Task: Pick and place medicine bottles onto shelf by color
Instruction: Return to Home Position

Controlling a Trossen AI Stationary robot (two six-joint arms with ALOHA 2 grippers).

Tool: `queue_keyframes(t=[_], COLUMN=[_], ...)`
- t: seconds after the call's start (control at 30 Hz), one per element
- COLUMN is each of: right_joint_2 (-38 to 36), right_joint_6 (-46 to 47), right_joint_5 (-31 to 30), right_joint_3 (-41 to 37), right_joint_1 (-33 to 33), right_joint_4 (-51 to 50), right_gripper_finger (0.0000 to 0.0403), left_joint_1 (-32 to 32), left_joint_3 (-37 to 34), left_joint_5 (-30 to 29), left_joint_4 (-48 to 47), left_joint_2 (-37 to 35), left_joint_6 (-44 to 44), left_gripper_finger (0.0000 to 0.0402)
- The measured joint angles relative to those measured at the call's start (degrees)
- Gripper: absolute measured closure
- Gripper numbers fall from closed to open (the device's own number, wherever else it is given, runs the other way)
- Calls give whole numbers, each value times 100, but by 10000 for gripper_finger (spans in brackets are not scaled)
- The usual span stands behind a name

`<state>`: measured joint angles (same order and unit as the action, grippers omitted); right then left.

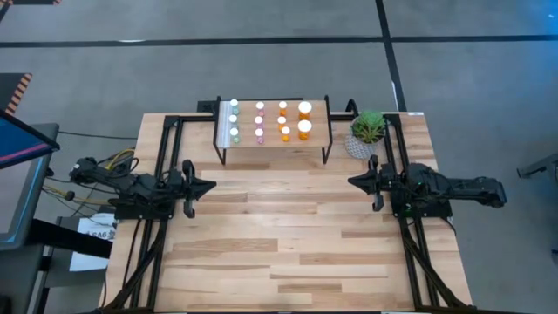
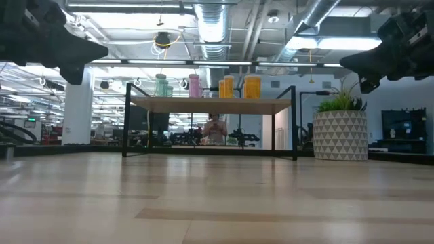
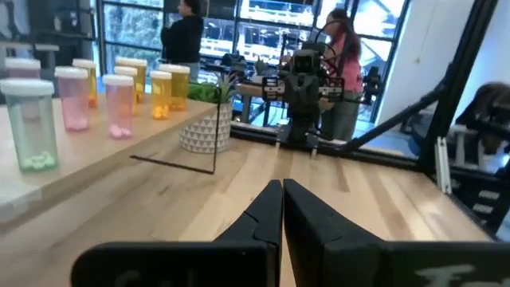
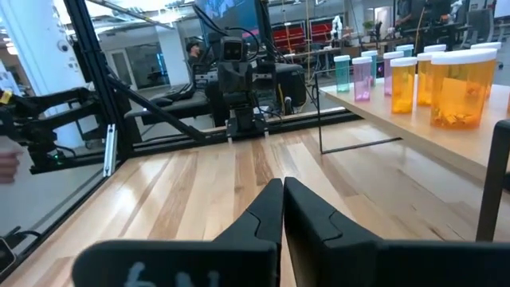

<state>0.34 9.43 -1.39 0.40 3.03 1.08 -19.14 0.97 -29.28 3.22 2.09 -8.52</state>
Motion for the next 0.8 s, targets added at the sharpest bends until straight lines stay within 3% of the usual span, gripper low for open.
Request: queue_keyframes(t=[0.8], right_joint_2=[0], right_joint_6=[17], right_joint_5=[-11], right_joint_3=[-5], right_joint_1=[0], right_joint_4=[-14], right_gripper_finger=[365], left_joint_1=[0], left_joint_3=[20], left_joint_5=[-2], left_joint_4=[-50], left_joint_2=[2], left_joint_6=[46], left_gripper_finger=[401])
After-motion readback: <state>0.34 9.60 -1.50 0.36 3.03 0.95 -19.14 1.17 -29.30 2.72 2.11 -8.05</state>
